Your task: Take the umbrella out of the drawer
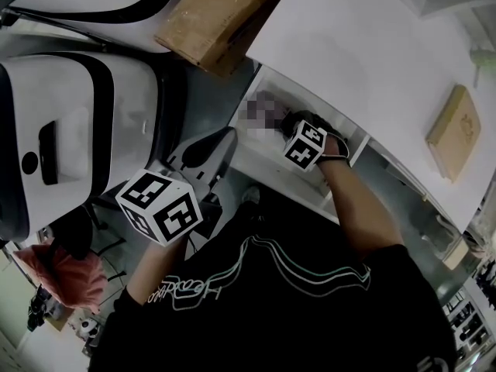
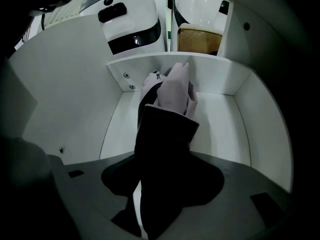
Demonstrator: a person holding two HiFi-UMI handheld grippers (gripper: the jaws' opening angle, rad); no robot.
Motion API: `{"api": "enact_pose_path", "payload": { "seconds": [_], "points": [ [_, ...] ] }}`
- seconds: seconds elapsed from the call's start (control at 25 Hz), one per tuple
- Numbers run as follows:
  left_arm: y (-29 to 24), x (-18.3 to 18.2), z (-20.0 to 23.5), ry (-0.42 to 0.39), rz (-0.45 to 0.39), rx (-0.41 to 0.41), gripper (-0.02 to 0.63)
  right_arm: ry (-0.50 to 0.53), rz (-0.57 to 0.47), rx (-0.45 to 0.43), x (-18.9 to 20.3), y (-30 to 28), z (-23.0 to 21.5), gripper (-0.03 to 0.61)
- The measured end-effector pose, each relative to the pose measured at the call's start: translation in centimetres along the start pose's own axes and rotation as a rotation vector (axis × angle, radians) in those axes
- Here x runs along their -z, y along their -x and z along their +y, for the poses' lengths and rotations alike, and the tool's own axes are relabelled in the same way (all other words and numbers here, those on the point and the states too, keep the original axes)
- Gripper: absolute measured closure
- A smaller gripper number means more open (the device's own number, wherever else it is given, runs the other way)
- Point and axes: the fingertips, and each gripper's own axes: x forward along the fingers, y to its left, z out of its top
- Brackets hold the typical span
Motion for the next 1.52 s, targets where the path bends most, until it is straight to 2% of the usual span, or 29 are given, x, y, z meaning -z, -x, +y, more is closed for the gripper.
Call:
{"api": "enact_pose_path", "payload": {
  "seconds": [0.44,0.96,1.28,1.52],
  "points": [
    [1.3,0.9,-1.0,0.001,-0.007,0.026,0.594,-0.056,0.0,0.021,-0.2,1.0,0.6,0.364],
    [5.5,2.2,-4.8,-0.051,-0.053,0.092,0.594,-0.13,-0.061,0.097,-0.5,8.7,2.6,0.364],
    [10.2,2.1,-7.8,-0.125,-0.084,0.106,0.594,-0.168,-0.21,0.19,-2.3,17.4,5.6,0.364],
    [13.5,1.9,-11.7,-0.226,-0.128,0.171,0.594,-0.215,-0.36,0.314,-3.4,24.8,8.1,0.365]
  ]
}}
